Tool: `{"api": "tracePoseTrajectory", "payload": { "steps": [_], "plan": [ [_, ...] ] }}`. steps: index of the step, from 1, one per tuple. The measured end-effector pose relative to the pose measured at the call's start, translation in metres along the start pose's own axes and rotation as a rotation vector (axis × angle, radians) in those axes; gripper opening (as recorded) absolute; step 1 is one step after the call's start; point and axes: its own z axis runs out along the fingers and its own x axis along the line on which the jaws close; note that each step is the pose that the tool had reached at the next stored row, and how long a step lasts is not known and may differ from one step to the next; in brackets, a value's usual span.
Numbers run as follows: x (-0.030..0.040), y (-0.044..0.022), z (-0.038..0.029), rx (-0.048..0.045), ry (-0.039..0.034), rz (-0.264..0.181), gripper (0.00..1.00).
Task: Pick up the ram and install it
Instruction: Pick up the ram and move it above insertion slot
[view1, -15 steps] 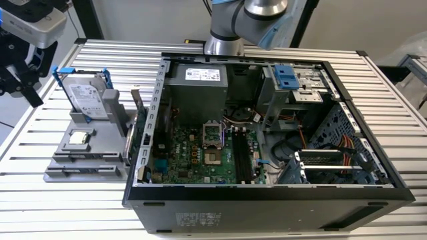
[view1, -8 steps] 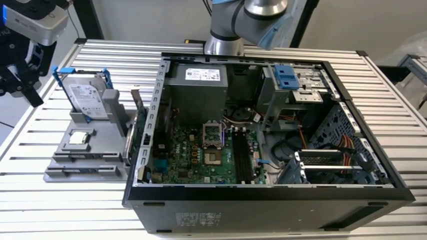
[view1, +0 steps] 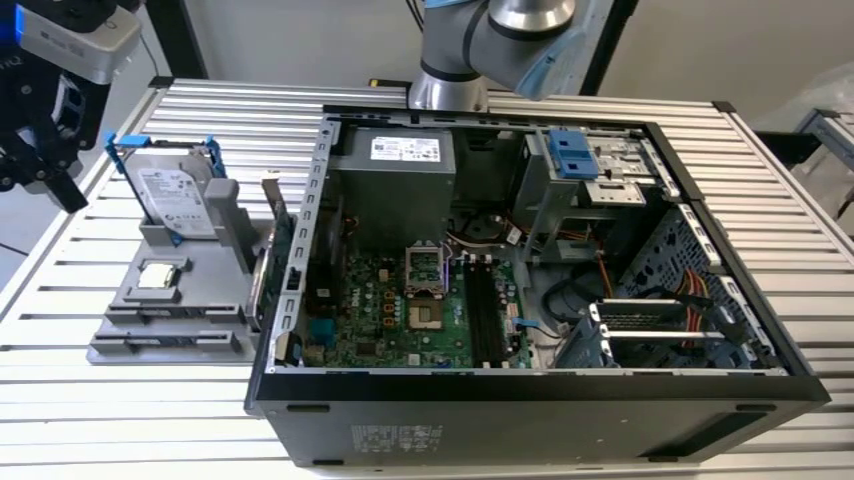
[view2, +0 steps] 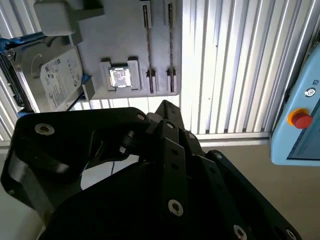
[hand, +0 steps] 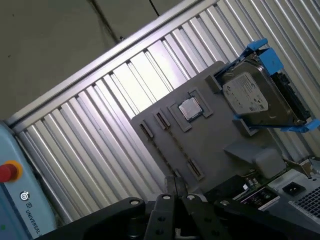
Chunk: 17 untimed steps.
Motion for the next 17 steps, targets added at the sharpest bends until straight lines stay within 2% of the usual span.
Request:
{"api": "tracePoseTrajectory", "payload": {
  "steps": [17],
  "plan": [
    [-0.002,0.0013,0.0001,0.0006,0.0066,-0.133,0.0]
  ]
}}
